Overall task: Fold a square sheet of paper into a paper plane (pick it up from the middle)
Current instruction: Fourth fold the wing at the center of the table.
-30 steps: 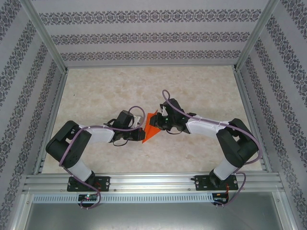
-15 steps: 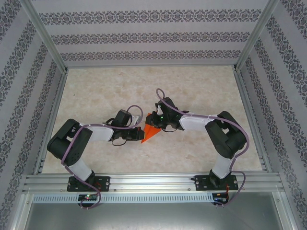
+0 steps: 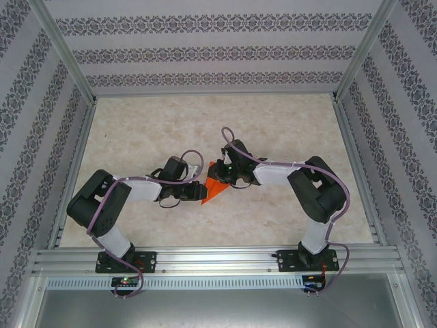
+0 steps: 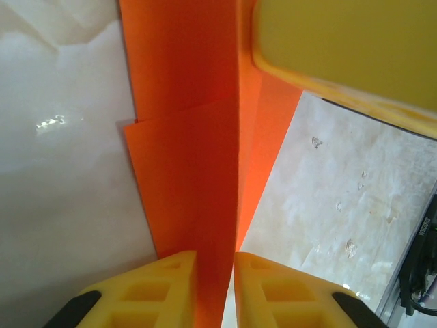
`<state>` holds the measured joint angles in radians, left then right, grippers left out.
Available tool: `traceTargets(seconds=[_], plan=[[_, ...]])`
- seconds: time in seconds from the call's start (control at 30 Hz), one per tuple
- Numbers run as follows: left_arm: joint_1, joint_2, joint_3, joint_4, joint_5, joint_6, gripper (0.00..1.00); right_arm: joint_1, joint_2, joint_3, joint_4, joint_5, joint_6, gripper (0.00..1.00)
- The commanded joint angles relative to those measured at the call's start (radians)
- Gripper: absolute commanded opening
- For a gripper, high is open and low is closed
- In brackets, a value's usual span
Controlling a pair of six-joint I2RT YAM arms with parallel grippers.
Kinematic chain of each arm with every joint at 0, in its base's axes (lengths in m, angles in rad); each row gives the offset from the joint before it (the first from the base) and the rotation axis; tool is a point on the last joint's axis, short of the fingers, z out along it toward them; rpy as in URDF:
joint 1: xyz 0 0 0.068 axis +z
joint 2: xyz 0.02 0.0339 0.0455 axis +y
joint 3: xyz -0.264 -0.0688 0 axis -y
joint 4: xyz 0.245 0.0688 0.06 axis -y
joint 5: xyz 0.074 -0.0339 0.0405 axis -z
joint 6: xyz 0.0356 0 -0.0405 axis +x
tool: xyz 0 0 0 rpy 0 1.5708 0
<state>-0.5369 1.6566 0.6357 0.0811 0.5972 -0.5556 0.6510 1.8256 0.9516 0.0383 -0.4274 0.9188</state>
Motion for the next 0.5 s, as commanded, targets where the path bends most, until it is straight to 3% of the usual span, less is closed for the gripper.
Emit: traceTargets(seconds=[0.0,0.23,0.47], plan=[[0.014,-0.022,0.010,-0.048,-0.028,0.039,0.24,-0.010,0.024,0.025,0.025,0.021,0.009,0.18],[0.015,-0.031,0.012,-0.083,-0.035,0.072,0.24,-0.013,0.041,0.033,0.034,0.018,0.018,0.18],[0.014,-0.035,0.008,-0.092,-0.066,0.073,0.14,-0.015,0.051,0.038,0.031,0.010,0.016,0.19]])
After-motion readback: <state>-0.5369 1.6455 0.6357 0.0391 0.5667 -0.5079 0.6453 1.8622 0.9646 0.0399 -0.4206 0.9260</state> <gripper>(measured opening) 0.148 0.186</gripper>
